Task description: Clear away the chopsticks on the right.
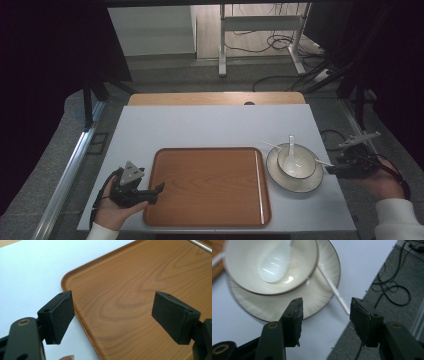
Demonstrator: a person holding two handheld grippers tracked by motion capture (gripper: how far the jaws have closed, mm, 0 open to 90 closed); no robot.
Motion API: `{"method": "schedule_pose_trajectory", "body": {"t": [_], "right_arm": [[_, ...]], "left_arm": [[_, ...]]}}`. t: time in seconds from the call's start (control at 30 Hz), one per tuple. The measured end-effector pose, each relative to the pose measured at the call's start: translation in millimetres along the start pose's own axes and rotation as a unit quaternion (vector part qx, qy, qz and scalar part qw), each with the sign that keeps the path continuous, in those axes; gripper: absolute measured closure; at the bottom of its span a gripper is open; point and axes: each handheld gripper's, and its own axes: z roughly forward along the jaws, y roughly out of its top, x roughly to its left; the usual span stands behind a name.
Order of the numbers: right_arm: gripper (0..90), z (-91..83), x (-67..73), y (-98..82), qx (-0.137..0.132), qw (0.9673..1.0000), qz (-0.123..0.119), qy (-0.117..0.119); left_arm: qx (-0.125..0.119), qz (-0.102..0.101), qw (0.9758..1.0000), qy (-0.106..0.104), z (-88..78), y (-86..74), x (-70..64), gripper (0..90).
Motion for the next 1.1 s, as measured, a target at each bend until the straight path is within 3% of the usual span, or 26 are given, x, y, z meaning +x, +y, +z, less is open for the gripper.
{"method": "schedule_pose_trajectory", "body": {"t": [0.23,0.43,0.57,0.8,0.93,1.1], "right_arm": [[53.8,18.1,-12.7,8.9,0.038,0.9991,-0.02,0.002],[54.7,33.6,-19.4,13.4,0.066,0.9973,-0.032,0.008],[56.7,41.4,-24.9,14.6,0.069,0.9971,-0.03,0.013],[63.0,52.5,-24.5,15.7,0.084,0.9954,-0.044,0.012],[66.8,59.6,-23.3,17.6,0.104,0.9929,-0.057,0.016],[72.4,64.0,-23.4,17.6,0.109,0.9914,-0.072,0.006]], "left_arm": [[0.001,0.003,1.0,0.004,-1.5,-0.6,-0.4,17.8],[-0.001,-0.003,1.0,0.008,-4.0,-2.0,2.5,17.8],[0.001,-0.003,1.0,0.008,-3.3,-3.0,3.1,17.8],[-0.004,0.003,1.0,0.001,-4.3,-3.3,2.9,17.8],[-0.002,0.001,1.0,0.002,-3.4,-4.0,4.1,17.7],[-0.001,0.0,1.0,0.002,-2.5,-4.5,5.2,17.7]]}}
